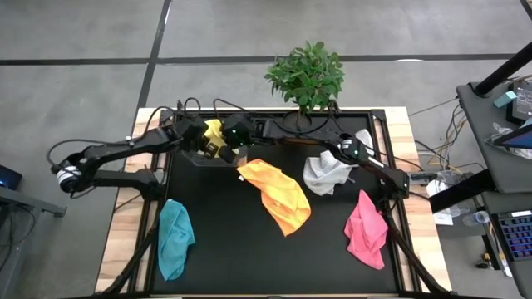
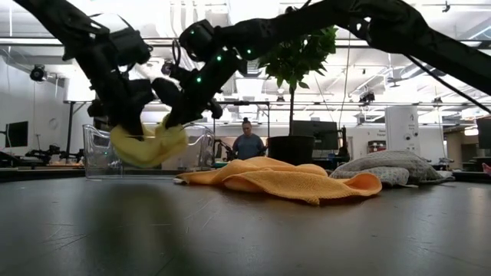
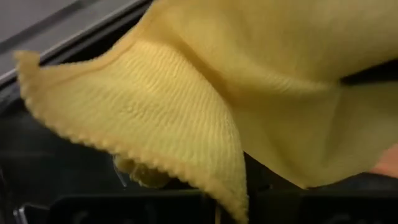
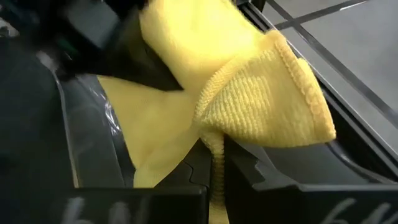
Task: Fold microfiber towels
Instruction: Put the yellow towel into the transparent bin
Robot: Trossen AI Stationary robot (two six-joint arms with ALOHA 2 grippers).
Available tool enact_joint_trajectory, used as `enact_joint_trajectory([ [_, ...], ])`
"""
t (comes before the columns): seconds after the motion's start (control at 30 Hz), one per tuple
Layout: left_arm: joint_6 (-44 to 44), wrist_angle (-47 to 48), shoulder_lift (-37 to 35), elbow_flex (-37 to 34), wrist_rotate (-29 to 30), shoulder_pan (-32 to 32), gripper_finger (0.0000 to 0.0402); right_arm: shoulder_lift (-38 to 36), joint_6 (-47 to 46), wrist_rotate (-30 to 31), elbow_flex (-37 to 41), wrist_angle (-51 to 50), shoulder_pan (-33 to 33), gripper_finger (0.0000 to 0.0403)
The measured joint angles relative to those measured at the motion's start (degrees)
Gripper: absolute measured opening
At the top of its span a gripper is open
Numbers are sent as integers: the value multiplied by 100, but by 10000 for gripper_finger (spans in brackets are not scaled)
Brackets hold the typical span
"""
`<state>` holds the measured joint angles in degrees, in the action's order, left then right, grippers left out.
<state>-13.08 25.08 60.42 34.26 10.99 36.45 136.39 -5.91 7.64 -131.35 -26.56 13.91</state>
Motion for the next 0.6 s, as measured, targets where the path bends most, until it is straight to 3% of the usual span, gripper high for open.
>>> enact_joint_trajectory([
  [0.2, -7, 133, 281, -2, 2, -3, 3, 40, -2, 11, -129, -329, 0, 13],
  [0.37, -120, 114, 356, -2, 2, -3, 31, 34, -2, 8, -125, -466, 0, 14],
  [0.6, -153, 155, 329, 78, 6, -3, 75, 35, -46, 8, -122, -638, 0, 65],
])
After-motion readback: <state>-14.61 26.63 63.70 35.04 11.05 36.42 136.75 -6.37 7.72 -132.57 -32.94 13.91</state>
